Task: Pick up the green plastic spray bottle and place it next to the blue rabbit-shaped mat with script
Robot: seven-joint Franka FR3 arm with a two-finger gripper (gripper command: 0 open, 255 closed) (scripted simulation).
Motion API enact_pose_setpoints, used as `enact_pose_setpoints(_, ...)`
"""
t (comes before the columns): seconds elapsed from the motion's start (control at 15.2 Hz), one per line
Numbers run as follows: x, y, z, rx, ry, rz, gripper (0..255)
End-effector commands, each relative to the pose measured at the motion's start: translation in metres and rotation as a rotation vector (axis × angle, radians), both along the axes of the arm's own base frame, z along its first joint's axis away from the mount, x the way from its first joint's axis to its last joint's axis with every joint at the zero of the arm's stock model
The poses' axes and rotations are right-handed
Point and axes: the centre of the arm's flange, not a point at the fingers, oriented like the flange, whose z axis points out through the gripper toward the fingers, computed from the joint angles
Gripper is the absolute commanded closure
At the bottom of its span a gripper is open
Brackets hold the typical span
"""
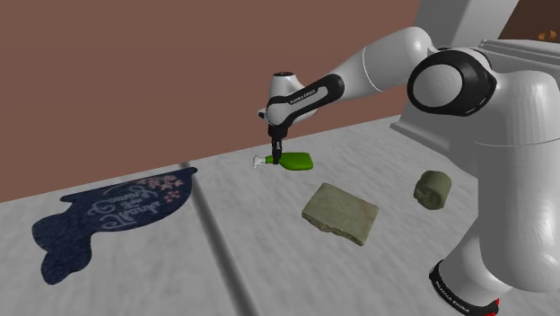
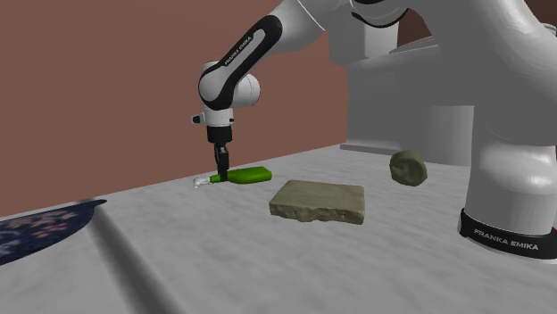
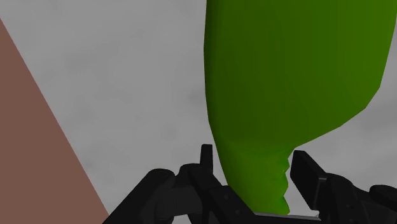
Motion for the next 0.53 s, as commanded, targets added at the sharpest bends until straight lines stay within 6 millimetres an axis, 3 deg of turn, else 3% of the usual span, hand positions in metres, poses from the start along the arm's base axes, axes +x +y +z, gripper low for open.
enact_pose_setpoints(0.0,0.0,0.0,0.0,0.0,0.0,0.0,255)
enact_pose_setpoints(0.33,0.0,0.0,0.0,0.0,0.0,0.0,255)
enact_pose_setpoints(0.46,0.0,0.0,0.01,0.0,0.0,0.0,255)
